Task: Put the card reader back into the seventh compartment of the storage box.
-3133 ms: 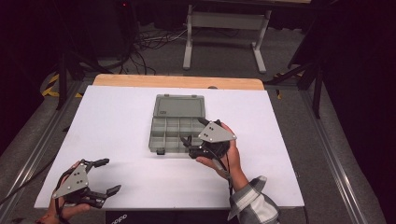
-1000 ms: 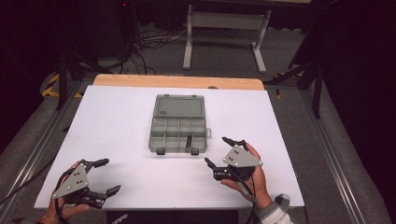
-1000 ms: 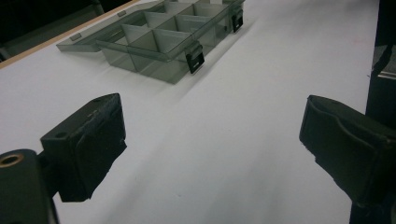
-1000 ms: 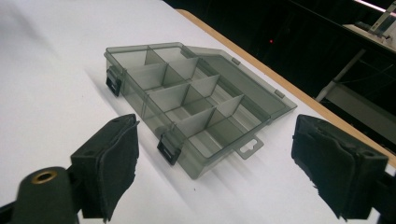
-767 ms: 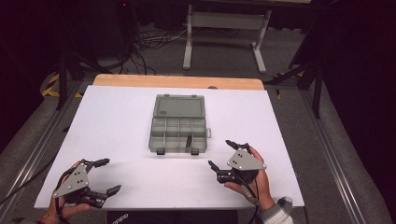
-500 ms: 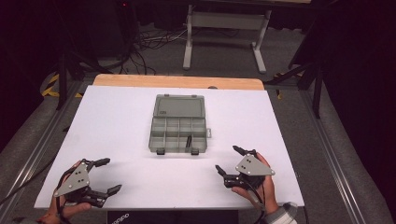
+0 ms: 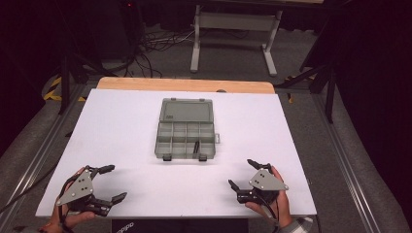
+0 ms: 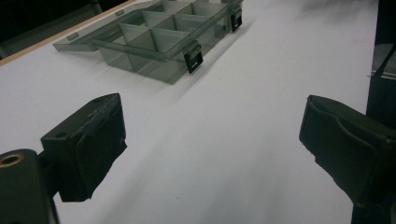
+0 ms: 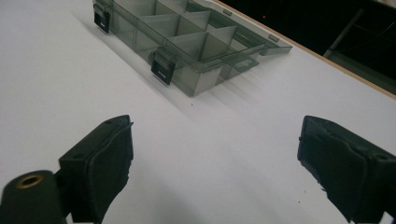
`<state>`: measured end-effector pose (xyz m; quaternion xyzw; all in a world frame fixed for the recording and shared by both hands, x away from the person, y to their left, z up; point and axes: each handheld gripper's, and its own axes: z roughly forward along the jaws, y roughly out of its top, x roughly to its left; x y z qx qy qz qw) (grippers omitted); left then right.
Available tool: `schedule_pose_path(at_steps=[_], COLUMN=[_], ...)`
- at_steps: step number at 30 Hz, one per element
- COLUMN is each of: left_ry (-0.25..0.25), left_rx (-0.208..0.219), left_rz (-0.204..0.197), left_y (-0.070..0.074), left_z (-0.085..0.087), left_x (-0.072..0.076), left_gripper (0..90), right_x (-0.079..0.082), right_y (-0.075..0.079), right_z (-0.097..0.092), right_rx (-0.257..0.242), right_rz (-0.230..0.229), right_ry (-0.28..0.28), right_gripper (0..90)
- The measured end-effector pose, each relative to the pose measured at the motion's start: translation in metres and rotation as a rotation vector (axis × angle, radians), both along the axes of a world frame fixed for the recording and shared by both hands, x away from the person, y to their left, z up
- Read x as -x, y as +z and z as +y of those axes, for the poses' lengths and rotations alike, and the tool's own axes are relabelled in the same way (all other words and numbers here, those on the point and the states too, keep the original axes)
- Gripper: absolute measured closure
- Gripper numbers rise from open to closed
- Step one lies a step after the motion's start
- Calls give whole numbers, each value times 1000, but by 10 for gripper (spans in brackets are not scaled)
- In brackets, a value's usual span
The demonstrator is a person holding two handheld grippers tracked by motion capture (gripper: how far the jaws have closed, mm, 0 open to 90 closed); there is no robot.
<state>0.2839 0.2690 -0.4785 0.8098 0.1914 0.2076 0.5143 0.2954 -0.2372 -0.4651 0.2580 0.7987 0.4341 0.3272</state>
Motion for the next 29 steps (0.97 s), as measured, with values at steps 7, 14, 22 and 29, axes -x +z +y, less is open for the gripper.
schedule_pose_path(at_steps=[7, 14, 22, 29], left_ry=[2, 1, 7, 14], left_rx=[-4, -6, -7, -2], left_rz=[3, 6, 2, 7], left_y=[0, 0, 0, 0], left_z=[0, -1, -1, -1], left_x=[-1, -1, -2, -4], left_gripper=[79, 79, 77, 77], right_x=[-1, 0, 0, -1], right_y=[-1, 1, 2, 1], right_z=[2, 2, 3, 2], right_rx=[2, 4, 1, 1], right_rz=[-5, -16, -21, -18], right_ry=[-3, -4, -3, -1], right_gripper=[113, 112, 111, 111])
